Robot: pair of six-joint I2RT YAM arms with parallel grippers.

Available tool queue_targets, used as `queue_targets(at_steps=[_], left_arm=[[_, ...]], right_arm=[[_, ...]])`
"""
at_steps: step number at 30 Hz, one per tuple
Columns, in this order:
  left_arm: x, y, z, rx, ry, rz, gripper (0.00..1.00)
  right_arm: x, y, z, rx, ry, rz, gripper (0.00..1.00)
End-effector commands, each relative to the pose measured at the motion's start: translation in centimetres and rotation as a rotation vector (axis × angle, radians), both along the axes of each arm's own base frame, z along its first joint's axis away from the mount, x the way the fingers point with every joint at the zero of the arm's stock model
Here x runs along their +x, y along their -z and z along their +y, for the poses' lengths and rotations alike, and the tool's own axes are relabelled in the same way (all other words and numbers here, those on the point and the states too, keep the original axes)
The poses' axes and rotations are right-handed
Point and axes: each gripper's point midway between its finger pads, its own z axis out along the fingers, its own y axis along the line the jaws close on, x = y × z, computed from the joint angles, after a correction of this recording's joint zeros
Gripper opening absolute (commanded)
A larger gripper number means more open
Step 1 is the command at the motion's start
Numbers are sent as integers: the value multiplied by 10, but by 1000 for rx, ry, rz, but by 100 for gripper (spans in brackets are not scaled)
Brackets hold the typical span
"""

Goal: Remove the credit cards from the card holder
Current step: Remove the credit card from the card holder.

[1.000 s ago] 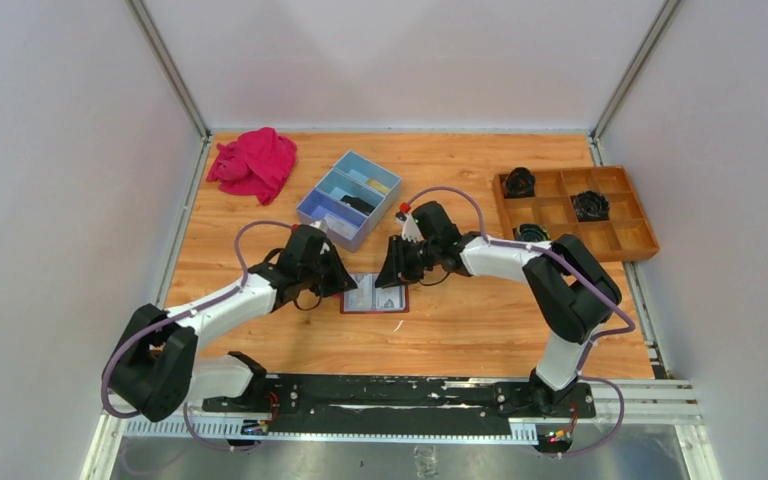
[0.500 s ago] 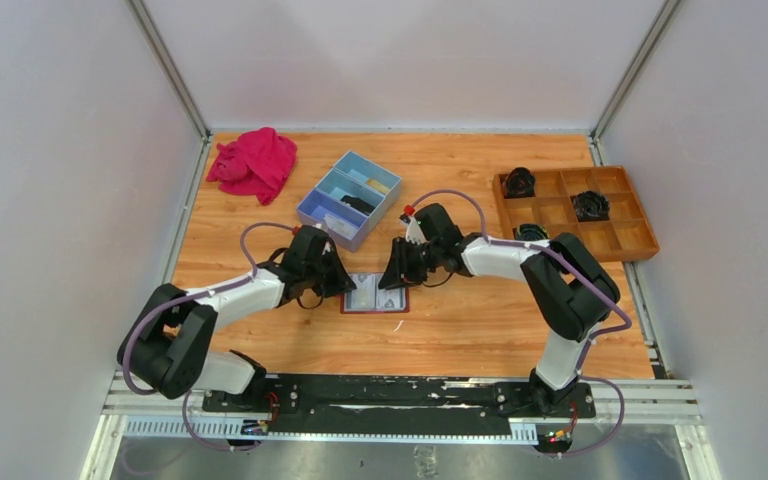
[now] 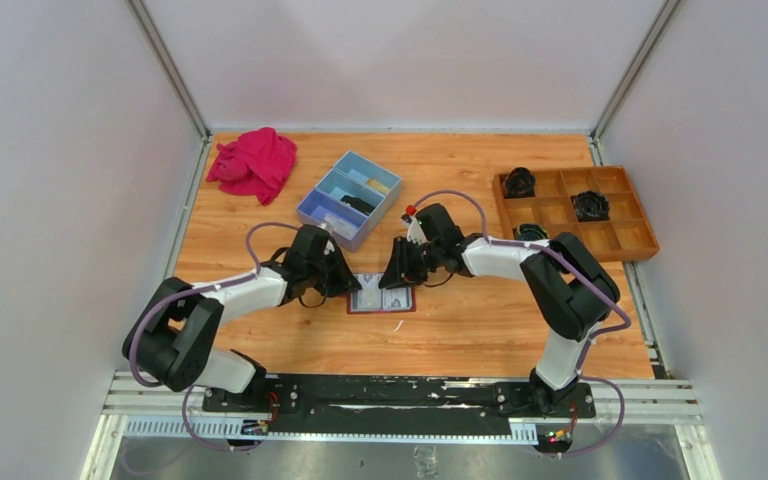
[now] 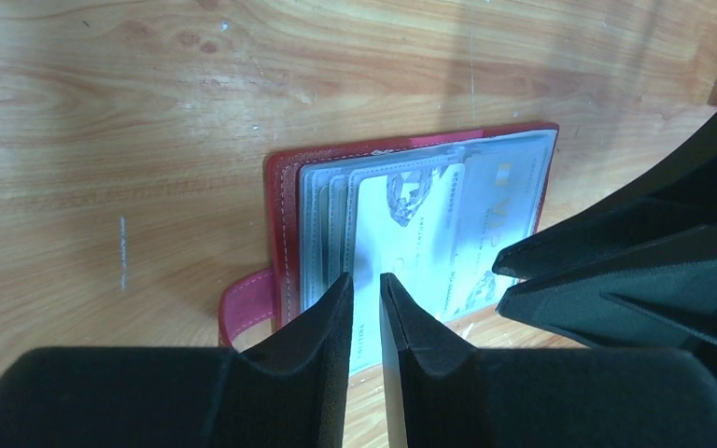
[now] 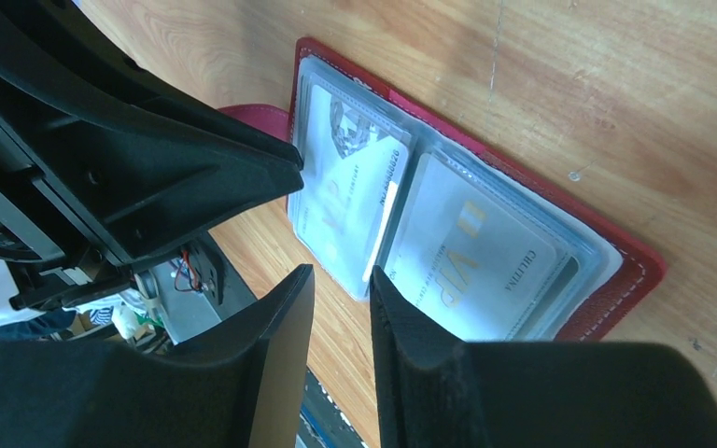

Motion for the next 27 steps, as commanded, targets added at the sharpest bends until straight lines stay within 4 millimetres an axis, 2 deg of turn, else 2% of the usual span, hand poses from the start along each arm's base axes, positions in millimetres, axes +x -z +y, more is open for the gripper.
queue_targets(at_steps=[1,9,16,27], left_arm=[[-10,10,-1,-5,40,44,22],[-13,13,-2,-10,61,44,14],[-11,9,-5,-22,70,30,13],[-3,-24,-4,-46,79,-103,19]], right_arm=[[1,14,-7,-19,36,41,32],[3,24,-14,-18,69,70,32],[2,28,-15,-15,71,85,31],[2,28,-16,-12,72,83,31]])
